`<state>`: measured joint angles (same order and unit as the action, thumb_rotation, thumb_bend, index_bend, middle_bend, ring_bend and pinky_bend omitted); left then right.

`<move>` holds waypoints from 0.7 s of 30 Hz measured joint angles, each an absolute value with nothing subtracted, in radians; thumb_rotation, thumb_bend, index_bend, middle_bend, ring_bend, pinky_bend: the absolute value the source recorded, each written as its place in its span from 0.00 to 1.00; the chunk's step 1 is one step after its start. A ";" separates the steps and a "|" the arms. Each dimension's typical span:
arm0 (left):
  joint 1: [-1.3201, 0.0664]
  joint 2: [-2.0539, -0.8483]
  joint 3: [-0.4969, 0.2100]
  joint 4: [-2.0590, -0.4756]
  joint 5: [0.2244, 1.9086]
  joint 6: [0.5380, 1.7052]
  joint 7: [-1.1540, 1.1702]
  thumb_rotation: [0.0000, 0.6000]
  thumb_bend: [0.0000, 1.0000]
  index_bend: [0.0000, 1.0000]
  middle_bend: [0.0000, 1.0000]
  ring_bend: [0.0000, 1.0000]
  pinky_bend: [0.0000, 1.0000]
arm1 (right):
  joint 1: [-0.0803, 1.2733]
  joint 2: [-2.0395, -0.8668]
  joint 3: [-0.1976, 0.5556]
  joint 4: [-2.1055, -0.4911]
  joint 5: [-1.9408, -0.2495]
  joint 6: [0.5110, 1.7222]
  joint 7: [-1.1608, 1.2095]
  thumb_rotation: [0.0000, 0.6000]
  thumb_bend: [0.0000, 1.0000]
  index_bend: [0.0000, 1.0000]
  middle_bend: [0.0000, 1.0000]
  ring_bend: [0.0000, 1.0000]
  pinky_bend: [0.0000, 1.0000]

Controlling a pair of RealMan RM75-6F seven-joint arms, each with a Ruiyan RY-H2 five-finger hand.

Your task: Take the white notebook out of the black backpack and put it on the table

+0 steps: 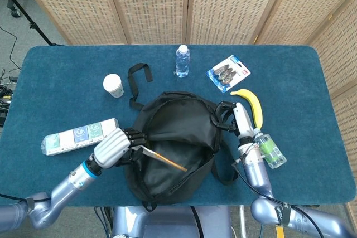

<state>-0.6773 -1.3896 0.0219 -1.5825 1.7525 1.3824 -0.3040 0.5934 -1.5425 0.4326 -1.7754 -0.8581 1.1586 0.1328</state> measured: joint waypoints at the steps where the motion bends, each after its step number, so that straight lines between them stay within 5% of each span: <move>1: -0.673 -1.360 0.016 -1.596 1.748 1.393 -0.318 1.00 0.61 0.79 0.54 0.52 0.59 | 0.593 -1.546 0.430 -1.770 -0.860 1.158 0.133 1.00 0.83 0.69 0.67 0.54 0.62; 13: -0.605 -1.171 -0.069 -1.577 1.675 1.517 -0.439 1.00 0.61 0.79 0.54 0.52 0.59 | 0.584 -1.564 0.400 -1.750 -0.892 1.150 0.133 1.00 0.83 0.69 0.67 0.54 0.62; 21: -0.576 -1.175 -0.085 -1.357 1.528 1.422 -0.471 1.00 0.61 0.79 0.54 0.52 0.59 | 0.583 -1.584 0.378 -1.735 -0.910 1.137 0.120 1.00 0.83 0.69 0.67 0.54 0.62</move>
